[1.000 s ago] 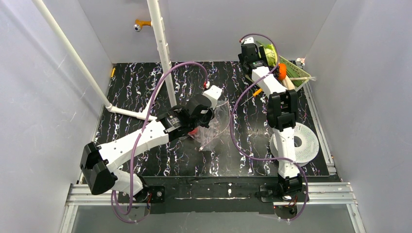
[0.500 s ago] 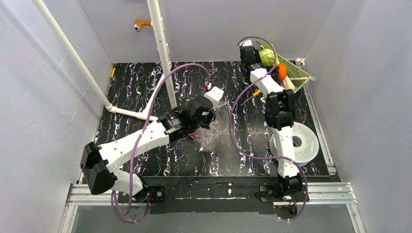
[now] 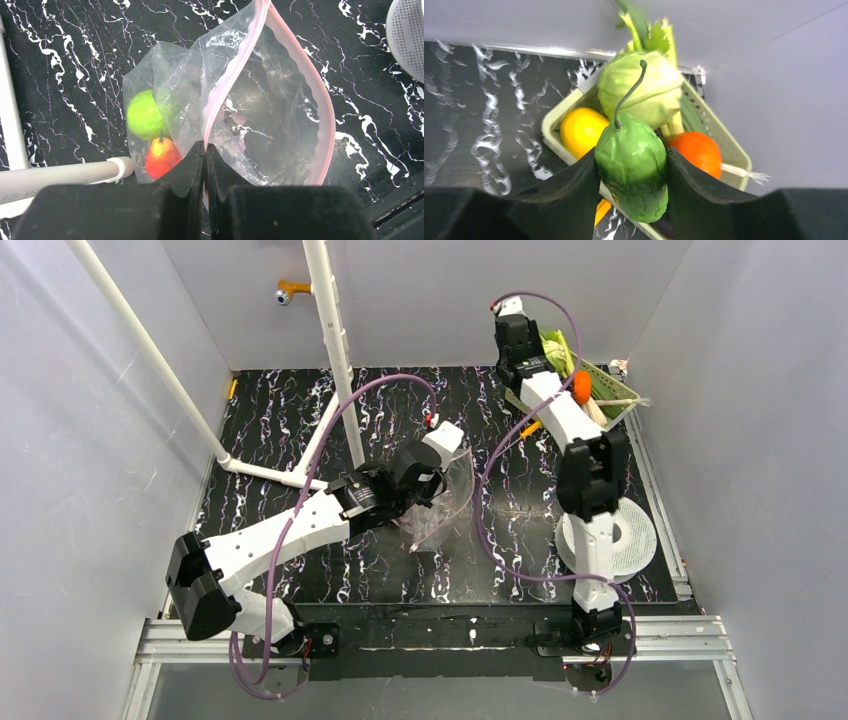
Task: Place the food in the zip-top bag and seal the zipper
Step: Pick up the fake vegetable from the bin, then place the fake vegetable in the zipper food storage bag.
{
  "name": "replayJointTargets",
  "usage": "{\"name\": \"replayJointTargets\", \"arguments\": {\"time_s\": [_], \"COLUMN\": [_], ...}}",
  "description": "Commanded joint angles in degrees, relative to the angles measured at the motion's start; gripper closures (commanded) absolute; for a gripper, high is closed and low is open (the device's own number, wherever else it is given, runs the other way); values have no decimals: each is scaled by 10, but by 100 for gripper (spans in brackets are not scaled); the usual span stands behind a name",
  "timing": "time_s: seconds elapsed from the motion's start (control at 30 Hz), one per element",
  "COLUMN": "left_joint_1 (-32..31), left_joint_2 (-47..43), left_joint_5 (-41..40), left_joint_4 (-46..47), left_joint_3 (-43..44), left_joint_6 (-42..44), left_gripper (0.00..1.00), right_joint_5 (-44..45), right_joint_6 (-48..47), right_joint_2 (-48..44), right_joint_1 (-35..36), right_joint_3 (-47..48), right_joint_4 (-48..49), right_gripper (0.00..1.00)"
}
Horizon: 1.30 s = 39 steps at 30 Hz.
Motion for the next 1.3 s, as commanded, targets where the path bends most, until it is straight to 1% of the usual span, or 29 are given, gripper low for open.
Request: {"name": "replayJointTargets", "arguments": {"time_s": [0.0,0.07,0.17,0.27,0.37,0.5,0.6,0.77,0.9,1.03,1.13,1.27], "left_joint_1": [-4,-4,-5,-4,-4,-4,-4,-4,-4,-4,-4,-4], "left_joint_2": [-9,-12,-14,-17,-23,-23,-30,-41,-58,-61,-62,-65], "left_joint_5": [-26,-26,-28,-27,-22,-18,-17,-20,-20,-27,-20,-20], "left_joint_4": [7,9,13,10,16,10,11,15,28,36,33,41], "left_joint_3": [9,7,4,7,2,8,6,4,-8,-12,-11,-17], "left_joint_6": [6,6,6,3,-2,-3,-5,-3,-3,0,-3,-2], "left_gripper": [100,100,100,100,100,100,100,100,100,100,100,100], "right_joint_5": [37,23,-50,-149,-273,-437,-487,-559,-604,-609,-572,-528], "right_joint_6": [58,129,247,330,369,395,408,436,463,447,431,425], "right_joint_2": [-229,-280,-362,-454,-537,-639,-717,-835,-885,-887,-876,-842], "right_joint_1": [57,69,71,70,70,72,82,95,116,169,214,249], "right_joint_3": [-130,-204,-319,-453,-570,-689,-750,-814,-824,-782,-762,-741], "right_joint_4": [6,-22,-70,-58,-23,22,45,97,153,183,212,258], "right_gripper": [84,89,97,99,99,99,99,99,99,99,99,99]}}
